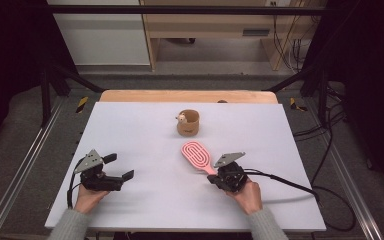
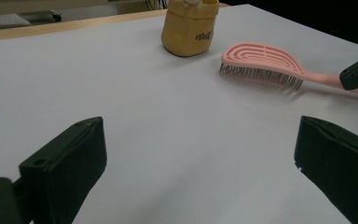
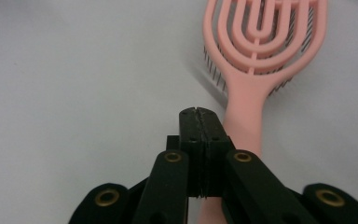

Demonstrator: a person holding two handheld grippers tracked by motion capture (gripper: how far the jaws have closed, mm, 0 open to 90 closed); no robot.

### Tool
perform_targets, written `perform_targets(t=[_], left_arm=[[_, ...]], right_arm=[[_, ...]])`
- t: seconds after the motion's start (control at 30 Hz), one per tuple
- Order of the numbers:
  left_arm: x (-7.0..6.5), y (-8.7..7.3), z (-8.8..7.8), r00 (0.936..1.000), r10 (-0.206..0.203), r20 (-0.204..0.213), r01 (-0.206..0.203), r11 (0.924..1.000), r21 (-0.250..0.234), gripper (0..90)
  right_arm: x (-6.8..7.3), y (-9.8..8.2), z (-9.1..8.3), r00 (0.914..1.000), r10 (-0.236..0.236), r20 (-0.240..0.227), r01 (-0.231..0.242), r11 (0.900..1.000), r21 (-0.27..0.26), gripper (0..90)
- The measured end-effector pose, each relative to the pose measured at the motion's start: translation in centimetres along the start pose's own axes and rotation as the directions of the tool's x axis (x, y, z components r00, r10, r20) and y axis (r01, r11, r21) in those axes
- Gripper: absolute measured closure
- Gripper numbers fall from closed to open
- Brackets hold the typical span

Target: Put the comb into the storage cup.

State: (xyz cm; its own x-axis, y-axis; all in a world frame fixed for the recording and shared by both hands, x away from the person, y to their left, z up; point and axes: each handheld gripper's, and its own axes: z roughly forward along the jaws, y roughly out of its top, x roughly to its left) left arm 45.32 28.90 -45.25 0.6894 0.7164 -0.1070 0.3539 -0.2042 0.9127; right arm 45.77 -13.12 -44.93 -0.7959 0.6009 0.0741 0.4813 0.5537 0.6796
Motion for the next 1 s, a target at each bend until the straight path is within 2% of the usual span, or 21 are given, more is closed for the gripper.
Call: perform_targets(t=[0.07,0.17,0.2,0.23,0.3,0.37,0.47,0.5,0.53,0.6,0.67,0.87,1.0], left_arm=[[0.0,0.0,0.0,1.0,0.0,0.0,0.0,1.0,-0.001,2.3],[0.0,0.0,0.0,1.0,0.0,-0.001,0.0,1.0,0.0,2.3],[0.0,0.0,0.0,1.0,0.0,-0.001,0.0,1.0,0.0,2.3],[0.0,0.0,0.0,1.0,0.0,0.0,0.0,1.0,0.0,2.3],[0.0,0.0,0.0,1.0,0.0,-0.001,0.0,1.0,0.0,2.4],[0.0,0.0,0.0,1.0,0.0,0.0,0.0,1.0,0.0,2.4],[0.0,0.0,0.0,1.0,0.0,-0.001,0.0,1.0,0.0,2.3],[0.0,0.0,0.0,1.0,-0.001,-0.001,0.001,1.0,0.0,2.3],[0.0,0.0,0.1,1.0,-0.001,-0.001,0.001,1.0,0.0,2.3],[0.0,0.0,0.1,1.0,0.0,0.0,0.0,1.0,0.0,2.3],[0.0,0.0,0.1,1.0,0.0,-0.001,0.0,1.0,0.001,2.3],[0.0,0.0,0.1,1.0,0.001,-0.001,-0.001,1.0,0.001,2.3],[0.0,0.0,0.1,1.0,0.001,-0.001,-0.001,1.0,0.001,2.3]], right_arm=[[-0.1,0.2,-0.4,0.9998,0.004,-0.019,-0.005,0.999,-0.036,73.5],[-0.3,0.5,-1.2,0.9998,0.019,-0.011,-0.02,0.997,-0.076,57.5],[-0.5,0.6,-1.4,0.9994,0.026,-0.022,-0.028,0.996,-0.085,49.1],[-0.7,0.8,-1.5,0.9985,0.043,-0.033,-0.046,0.995,-0.087,42.1],[-1.1,1.1,-1.8,0.9942,0.085,-0.066,-0.09,0.993,-0.073,34.6],[-1.3,1.3,-2.0,0.9914,0.106,-0.076,-0.112,0.991,-0.075,29.5],[-1.5,1.3,-2.2,0.9932,0.106,-0.047,-0.111,0.989,-0.094,22.5],[-1.4,1.3,-2.3,0.9945,0.101,-0.025,-0.103,0.989,-0.102,19.6],[-1.3,1.2,-2.4,0.9952,0.093,0.03,-0.089,0.989,-0.122,14.0],[-1.3,1.2,-2.5,0.9952,0.088,0.043,-0.083,0.989,-0.122,11.7],[-1.5,1.3,-2.5,0.9937,0.105,0.041,-0.1,0.989,-0.113,6.5],[-1.7,1.4,-2.5,0.9905,0.122,0.064,-0.115,0.988,-0.105,4.3],[-1.7,1.5,-2.5,0.9873,0.125,0.099,-0.114,0.988,-0.106,0.5]])
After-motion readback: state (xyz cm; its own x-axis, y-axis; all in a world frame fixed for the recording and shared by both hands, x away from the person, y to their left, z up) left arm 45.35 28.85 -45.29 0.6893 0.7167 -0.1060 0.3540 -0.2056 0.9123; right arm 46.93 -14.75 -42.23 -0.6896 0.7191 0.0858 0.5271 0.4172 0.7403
